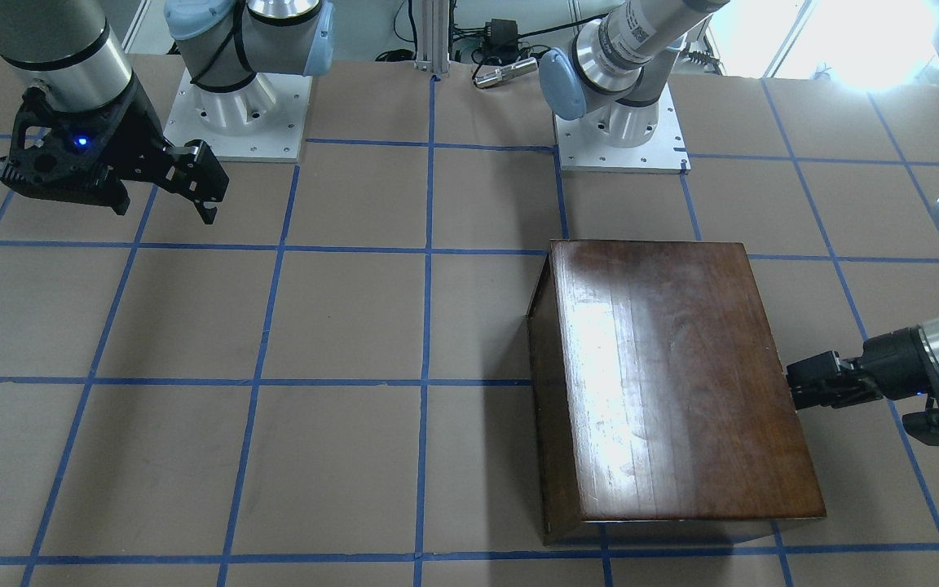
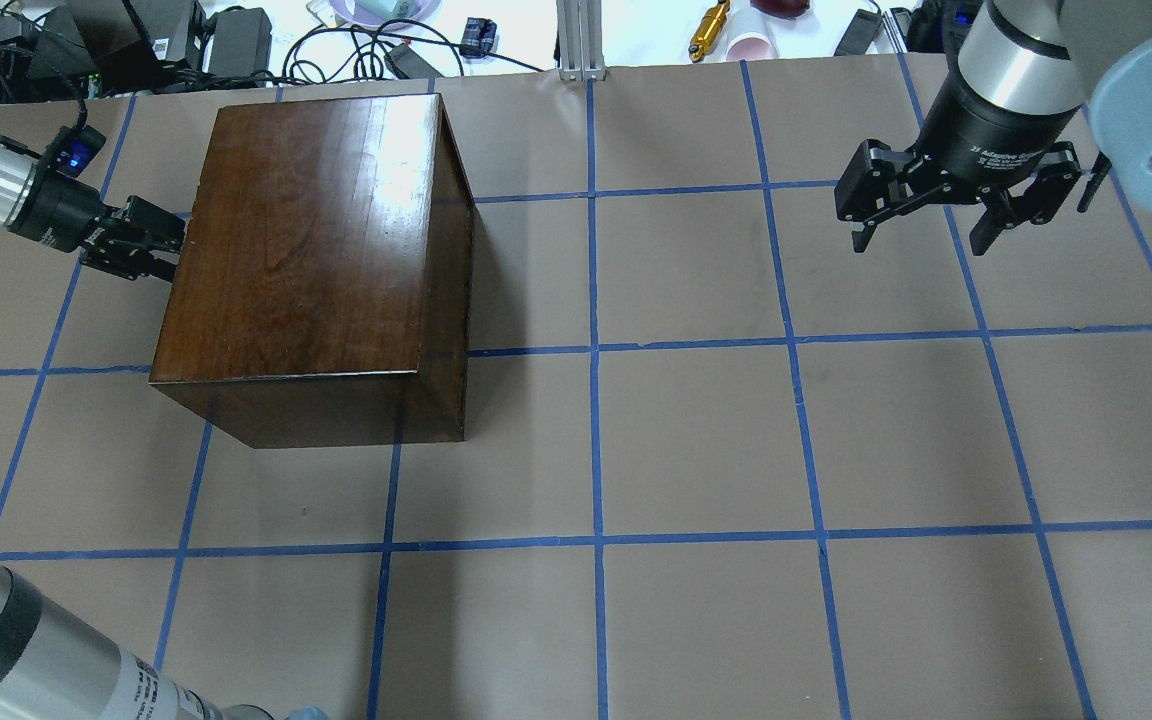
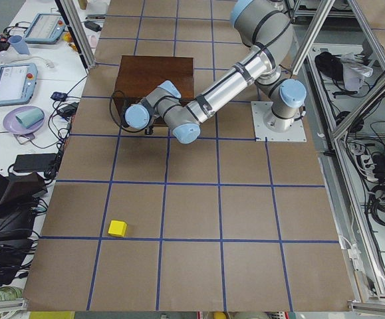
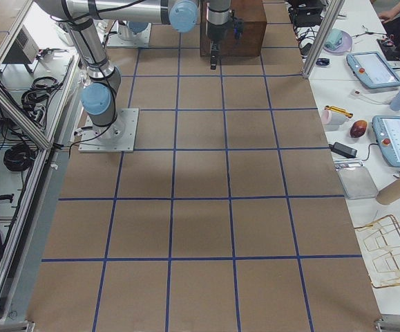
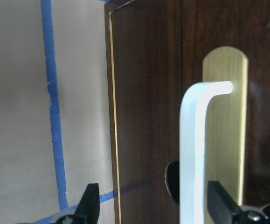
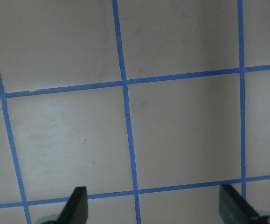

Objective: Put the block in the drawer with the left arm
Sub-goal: 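Move the left gripper down to the drawer's white handle and grasp it, then pull the drawer handle outward away from the cabinet with the left gripper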

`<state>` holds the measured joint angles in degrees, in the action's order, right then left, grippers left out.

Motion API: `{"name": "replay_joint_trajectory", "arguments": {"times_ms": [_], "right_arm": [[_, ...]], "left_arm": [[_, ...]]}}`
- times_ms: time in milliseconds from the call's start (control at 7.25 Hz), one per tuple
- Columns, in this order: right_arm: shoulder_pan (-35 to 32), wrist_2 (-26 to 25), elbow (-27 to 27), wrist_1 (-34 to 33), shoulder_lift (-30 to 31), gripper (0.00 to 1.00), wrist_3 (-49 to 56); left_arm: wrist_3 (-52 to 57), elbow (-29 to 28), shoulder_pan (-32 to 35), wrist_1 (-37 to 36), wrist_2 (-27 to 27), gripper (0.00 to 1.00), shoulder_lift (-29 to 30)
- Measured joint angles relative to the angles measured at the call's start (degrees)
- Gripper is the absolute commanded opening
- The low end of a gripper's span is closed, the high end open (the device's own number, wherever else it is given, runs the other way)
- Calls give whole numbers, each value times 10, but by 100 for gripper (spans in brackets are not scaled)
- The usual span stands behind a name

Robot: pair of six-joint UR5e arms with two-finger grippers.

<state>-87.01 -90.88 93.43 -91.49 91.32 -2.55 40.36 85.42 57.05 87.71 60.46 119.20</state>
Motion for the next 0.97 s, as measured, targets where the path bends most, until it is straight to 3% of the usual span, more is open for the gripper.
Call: {"name": "replay_joint_trajectory", "arguments": {"times_ms": [966], "right_arm": [[0, 0, 0, 0, 0, 100, 0]], "left_arm": [[2, -12, -6, 0, 81, 68, -5]]}}
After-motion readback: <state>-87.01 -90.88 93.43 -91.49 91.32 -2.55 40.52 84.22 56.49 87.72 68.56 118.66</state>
